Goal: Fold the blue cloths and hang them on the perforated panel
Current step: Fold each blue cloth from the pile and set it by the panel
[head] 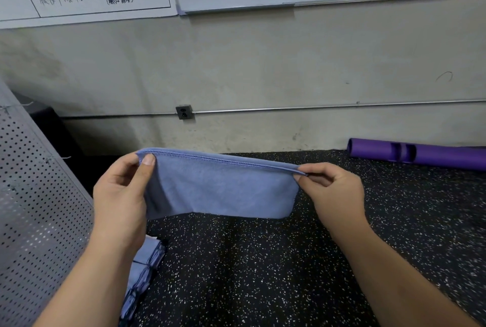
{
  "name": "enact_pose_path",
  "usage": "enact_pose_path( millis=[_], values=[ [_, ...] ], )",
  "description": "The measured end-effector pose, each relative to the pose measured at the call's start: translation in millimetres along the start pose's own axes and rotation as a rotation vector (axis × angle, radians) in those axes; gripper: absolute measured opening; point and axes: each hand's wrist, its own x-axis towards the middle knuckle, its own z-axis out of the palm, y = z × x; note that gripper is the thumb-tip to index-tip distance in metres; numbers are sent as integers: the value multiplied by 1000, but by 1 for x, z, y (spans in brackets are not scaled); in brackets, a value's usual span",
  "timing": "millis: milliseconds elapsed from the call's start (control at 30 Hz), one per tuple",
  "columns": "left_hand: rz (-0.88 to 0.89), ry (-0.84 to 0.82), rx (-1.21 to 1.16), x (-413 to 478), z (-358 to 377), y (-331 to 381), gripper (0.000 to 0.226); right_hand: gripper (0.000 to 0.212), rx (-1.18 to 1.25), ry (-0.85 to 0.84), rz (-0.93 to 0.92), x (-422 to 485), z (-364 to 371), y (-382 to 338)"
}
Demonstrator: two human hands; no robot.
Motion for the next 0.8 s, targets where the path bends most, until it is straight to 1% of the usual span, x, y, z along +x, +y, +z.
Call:
enact_pose_path(
  millis=[67,100,200,300,367,500,600,700,767,800],
  values=[
    [9,3,22,-1,2,0,20,14,-76,20,25,1,0,3],
    [16,2,37,-1,2,-1,24,14,-78,25,42,2,0,4],
    [21,2,46,0,3,-4,28,14,-36,30,77,3,0,4],
    [36,-2,53,1,4,-7,41,17,66,23,101,3,1,-1],
    [21,-13,60,1,2,-9,44,20,120,18,95,4,-1,-4],
    [-17,-43,54,1,2,-10,35,24,164,10,50,5,-5,-8],
    [-55,-57,81,3,3,-14,13,23,229,19,25,5,-5,-8],
    [-107,-86,162,5,2,-23,12,22,300,30,20,6,-5,-8],
    [-124,-124,200,5,1,-28,8,22,302,44,17,8,-7,-8],
    [-128,-147,210,5,0,-29,12,22,284,48,17,8,-7,-8]
  ],
)
